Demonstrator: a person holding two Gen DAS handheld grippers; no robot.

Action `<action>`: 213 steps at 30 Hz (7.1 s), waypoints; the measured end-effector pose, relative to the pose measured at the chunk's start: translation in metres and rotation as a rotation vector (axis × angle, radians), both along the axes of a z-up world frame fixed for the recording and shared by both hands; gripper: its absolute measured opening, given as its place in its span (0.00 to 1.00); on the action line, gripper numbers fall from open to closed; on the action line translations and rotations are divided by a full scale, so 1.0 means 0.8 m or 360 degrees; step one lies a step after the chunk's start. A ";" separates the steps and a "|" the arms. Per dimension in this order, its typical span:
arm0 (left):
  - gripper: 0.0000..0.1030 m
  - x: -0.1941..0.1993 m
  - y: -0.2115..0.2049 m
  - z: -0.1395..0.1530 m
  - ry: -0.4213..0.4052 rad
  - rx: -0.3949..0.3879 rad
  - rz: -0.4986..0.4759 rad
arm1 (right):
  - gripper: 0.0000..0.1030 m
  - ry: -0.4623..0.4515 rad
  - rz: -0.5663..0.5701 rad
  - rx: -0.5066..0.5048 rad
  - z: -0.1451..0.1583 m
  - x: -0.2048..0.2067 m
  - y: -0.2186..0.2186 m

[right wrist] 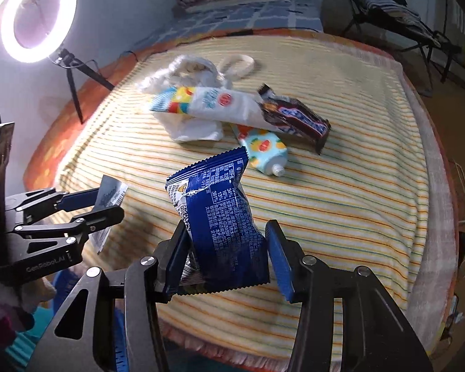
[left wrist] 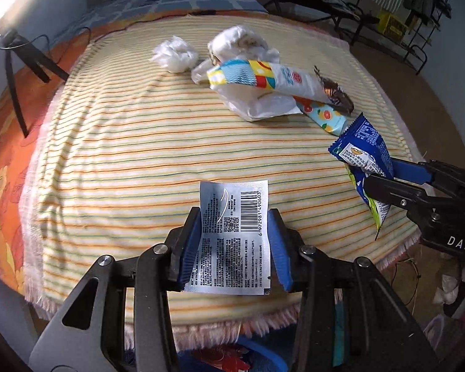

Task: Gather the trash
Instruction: 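Carry receipt and blue wrapper over the basket and release both, then move both open tools back over the bed toward the remaining trash, then grasp the crumpled tissue with the left tool while the right tool grasps the white plastic bag, then carry the tissue and plastic bag over the blue basket with both tools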

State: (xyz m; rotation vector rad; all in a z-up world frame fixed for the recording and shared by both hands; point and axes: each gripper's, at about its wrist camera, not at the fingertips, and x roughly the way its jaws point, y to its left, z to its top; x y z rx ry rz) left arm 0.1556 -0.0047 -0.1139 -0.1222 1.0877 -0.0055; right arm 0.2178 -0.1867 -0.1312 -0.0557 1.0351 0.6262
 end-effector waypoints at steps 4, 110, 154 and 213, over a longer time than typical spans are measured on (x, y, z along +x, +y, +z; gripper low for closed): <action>0.42 -0.024 0.013 0.012 -0.0025 0.0002 0.0022 | 0.46 -0.0025 0.0047 0.0032 0.016 -0.016 0.009; 0.66 -0.230 0.086 -0.046 0.0175 -0.0065 0.0420 | 0.59 0.0162 0.0315 0.0065 -0.019 -0.176 0.097; 0.66 0.158 0.129 0.038 -0.0127 -0.0118 0.0182 | 0.67 -0.0029 0.0072 0.0264 0.051 0.122 0.047; 0.10 0.047 0.170 0.086 -0.0239 -0.0127 0.0291 | 0.20 -0.0026 0.0255 0.0490 0.093 0.080 0.132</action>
